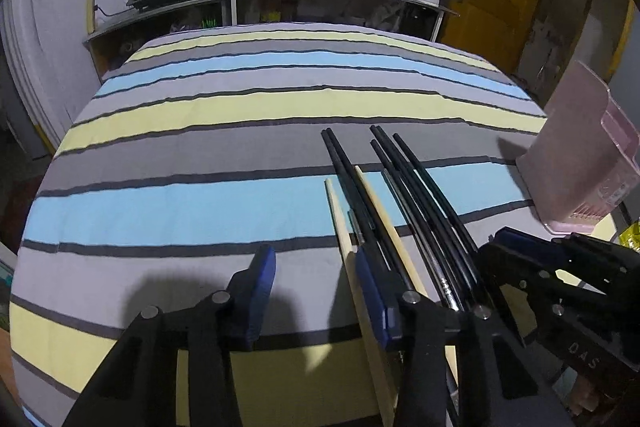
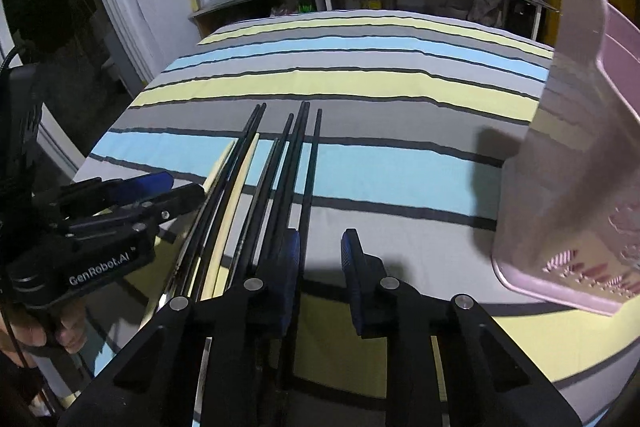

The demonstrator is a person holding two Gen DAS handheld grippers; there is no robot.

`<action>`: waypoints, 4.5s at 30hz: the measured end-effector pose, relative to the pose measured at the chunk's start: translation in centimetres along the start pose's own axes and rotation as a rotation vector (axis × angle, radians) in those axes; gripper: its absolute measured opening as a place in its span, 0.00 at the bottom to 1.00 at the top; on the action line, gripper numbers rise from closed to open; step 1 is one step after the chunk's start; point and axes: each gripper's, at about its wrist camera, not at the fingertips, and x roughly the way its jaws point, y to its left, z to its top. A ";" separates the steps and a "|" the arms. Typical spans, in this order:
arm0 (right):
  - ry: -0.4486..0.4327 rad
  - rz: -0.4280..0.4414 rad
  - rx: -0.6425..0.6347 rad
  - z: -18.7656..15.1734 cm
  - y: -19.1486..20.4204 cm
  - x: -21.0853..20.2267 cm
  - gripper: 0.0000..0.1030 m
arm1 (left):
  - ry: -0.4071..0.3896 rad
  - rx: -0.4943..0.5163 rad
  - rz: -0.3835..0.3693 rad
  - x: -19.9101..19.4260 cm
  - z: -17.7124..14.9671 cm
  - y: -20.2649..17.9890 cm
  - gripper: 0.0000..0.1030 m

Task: Organize utensils
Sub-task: 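Grasp a black chopstick with the right tool while the left tool grasps a wooden chopstick, then lift the black chopstick with the right tool while the left tool lifts the wooden one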

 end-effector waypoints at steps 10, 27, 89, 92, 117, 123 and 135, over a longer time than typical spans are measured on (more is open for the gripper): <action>0.021 -0.032 -0.021 1.4 0.8 1.4 0.22 | 0.019 0.048 0.063 0.9 0.9 -0.5 0.42; 0.042 -0.019 -0.017 3.0 0.7 2.4 0.06 | 0.008 0.097 0.053 1.8 2.3 -1.4 0.06; -0.316 0.044 0.045 2.8 0.2 -15.8 0.05 | -0.064 0.049 -0.143 -8.3 5.7 0.0 0.16; -0.320 0.046 0.047 2.9 -0.1 -16.0 0.05 | -0.011 0.035 -0.134 -4.7 5.6 0.5 0.19; -0.328 0.046 0.062 3.3 -1.0 -16.5 0.05 | 0.126 0.095 0.009 4.4 7.3 0.7 0.05; -0.329 0.045 0.061 3.2 -1.0 -16.7 0.05 | 0.059 0.057 -0.038 0.9 7.7 1.7 0.05; -0.355 0.049 0.056 2.9 -0.6 -18.5 0.05 | -0.123 0.059 -0.121 -11.1 8.6 2.3 0.05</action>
